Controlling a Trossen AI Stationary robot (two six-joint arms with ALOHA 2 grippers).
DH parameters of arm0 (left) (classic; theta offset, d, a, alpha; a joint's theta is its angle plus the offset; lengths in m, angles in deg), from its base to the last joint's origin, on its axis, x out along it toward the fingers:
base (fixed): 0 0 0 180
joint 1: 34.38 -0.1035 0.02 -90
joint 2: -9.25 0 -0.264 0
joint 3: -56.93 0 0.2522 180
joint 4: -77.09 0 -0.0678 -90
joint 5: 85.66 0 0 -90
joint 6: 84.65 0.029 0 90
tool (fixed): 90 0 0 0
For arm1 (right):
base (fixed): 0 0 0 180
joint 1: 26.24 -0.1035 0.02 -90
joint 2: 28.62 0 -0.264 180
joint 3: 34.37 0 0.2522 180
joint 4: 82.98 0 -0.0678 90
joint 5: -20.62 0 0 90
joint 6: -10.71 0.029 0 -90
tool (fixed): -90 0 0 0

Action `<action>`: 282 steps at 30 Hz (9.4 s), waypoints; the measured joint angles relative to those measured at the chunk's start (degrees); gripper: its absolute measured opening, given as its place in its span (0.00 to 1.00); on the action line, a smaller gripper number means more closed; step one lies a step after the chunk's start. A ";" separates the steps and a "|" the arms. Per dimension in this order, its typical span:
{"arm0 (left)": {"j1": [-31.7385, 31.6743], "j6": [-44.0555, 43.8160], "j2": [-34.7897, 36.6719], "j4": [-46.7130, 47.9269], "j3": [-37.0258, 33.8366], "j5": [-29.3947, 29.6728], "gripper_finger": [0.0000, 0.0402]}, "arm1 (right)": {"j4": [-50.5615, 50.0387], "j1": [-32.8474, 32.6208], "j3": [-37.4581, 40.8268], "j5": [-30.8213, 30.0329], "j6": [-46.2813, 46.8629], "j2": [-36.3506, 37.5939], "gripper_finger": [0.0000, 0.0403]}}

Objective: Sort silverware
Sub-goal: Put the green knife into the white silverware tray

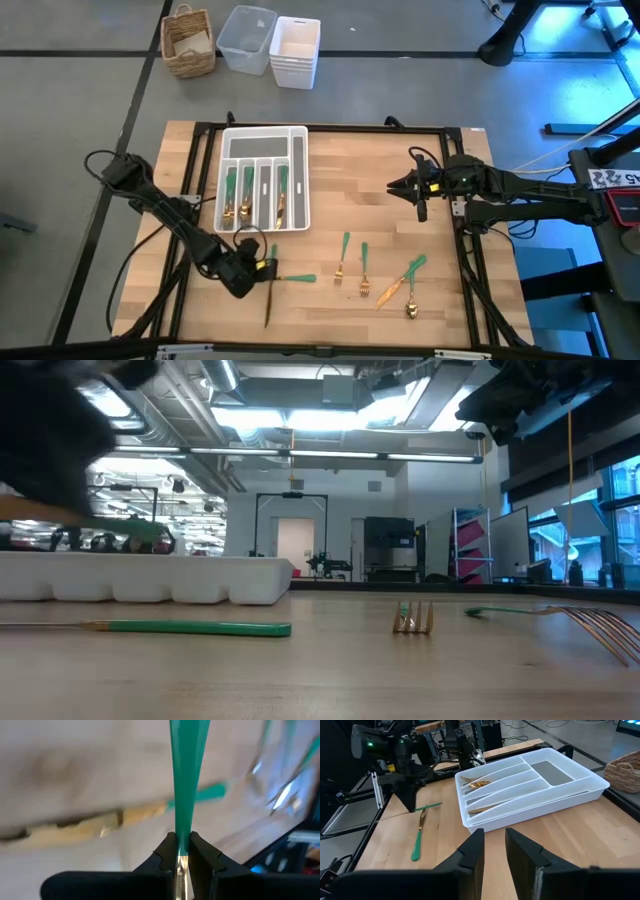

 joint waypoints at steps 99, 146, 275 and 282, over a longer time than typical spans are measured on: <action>-11.99 48.12 8.72 -21.95 0.09 -14.64 0.25 | -10.14 -0.01 0.04 -3.05 -4.34 11.21 0.20; -9.74 94.71 -7.55 -8.56 0.09 -13.45 0.25 | -7.93 -0.01 0.17 5.53 0.01 14.95 0.20; -9.10 81.50 -14.71 -14.14 -0.04 -4.14 0.24 | -8.79 -0.01 0.20 3.59 0.02 14.95 0.20; -9.19 83.22 -14.95 -15.18 0.42 -3.48 0.22 | -8.79 -0.01 0.20 3.58 0.02 14.95 0.20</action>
